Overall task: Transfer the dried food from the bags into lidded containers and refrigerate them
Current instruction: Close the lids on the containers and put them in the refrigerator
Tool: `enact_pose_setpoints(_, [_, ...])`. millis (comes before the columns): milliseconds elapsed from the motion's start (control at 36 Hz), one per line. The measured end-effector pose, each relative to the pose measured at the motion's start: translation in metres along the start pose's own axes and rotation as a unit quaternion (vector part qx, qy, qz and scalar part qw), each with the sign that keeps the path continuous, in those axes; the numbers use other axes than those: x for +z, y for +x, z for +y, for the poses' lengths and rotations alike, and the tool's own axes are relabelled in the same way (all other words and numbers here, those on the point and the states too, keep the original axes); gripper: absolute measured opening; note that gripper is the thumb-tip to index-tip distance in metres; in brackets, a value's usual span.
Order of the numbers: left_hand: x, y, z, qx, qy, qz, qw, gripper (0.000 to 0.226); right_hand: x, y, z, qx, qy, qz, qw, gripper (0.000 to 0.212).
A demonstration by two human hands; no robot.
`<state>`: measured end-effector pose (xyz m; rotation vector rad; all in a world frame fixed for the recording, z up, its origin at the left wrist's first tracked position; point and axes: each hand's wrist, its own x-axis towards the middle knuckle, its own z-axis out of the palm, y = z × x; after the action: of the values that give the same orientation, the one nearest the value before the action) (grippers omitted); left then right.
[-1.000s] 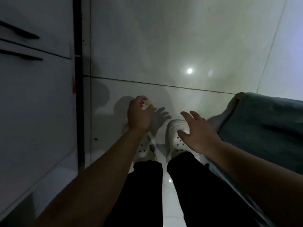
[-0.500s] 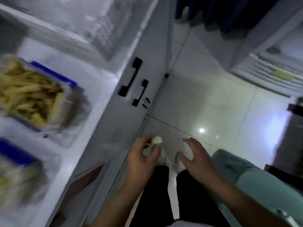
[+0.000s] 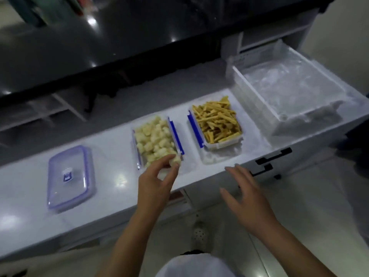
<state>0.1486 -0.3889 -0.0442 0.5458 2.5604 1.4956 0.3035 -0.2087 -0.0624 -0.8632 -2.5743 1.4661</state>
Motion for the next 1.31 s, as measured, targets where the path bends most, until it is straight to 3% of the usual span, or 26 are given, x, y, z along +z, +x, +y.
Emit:
enact_pose_setpoints(194, [-0.045, 0.046, -0.056, -0.046, 0.084, 0.026, 0.995, 0.028, 0.028, 0.011, -0.026, 0.019, -0.002, -0.035, 0.999, 0.048])
enact_pose_setpoints(306, [-0.047, 0.068, -0.069, -0.050, 0.158, -0.031, 0.986, 0.042, 0.032, 0.023, -0.034, 0.023, -0.022, -0.019, 0.999, 0.048])
enact_pose_setpoints(444, [-0.037, 0.068, -0.076, -0.022, 0.128, 0.007, 0.992, 0.046, 0.035, 0.032, -0.049, 0.025, -0.024, 0.015, 0.999, 0.050])
enact_pose_setpoints(583, [-0.042, 0.055, -0.087, -0.101, 0.053, 0.070, 0.991, 0.051, 0.034, 0.034, -0.063, 0.007, -0.037, -0.015, 0.999, 0.047])
enact_pose_setpoints(667, [-0.067, 0.054, -0.106, -0.164, 0.108, 0.133, 0.972, 0.060, 0.038, 0.042, -0.073, -0.029, -0.056, -0.030, 0.998, 0.048])
enact_pose_setpoints(778, [-0.124, 0.053, -0.139, -0.271, 0.237, 0.170, 0.917, 0.081, 0.051, 0.058, -0.081, -0.093, -0.129, -0.090, 0.983, 0.053])
enact_pose_setpoints(944, [-0.196, 0.045, -0.178, -0.445, 0.249, 0.109, 0.853, 0.127, 0.073, 0.074, -0.086, -0.164, -0.212, -0.184, 0.946, 0.061])
enact_pose_setpoints(1000, [-0.201, 0.044, -0.181, -0.463, 0.217, 0.085, 0.855, 0.134, 0.078, 0.076, -0.087, -0.173, -0.211, -0.199, 0.941, 0.061])
enact_pose_setpoints(1167, [-0.197, 0.049, -0.180, -0.472, 0.281, 0.041, 0.835, 0.147, 0.080, 0.082, -0.091, -0.191, -0.210, -0.218, 0.934, 0.059])
enact_pose_setpoints(1306, [-0.192, 0.056, -0.174, -0.468, 0.300, 0.058, 0.829, 0.139, 0.077, 0.087, -0.099, -0.208, -0.196, -0.212, 0.935, 0.056])
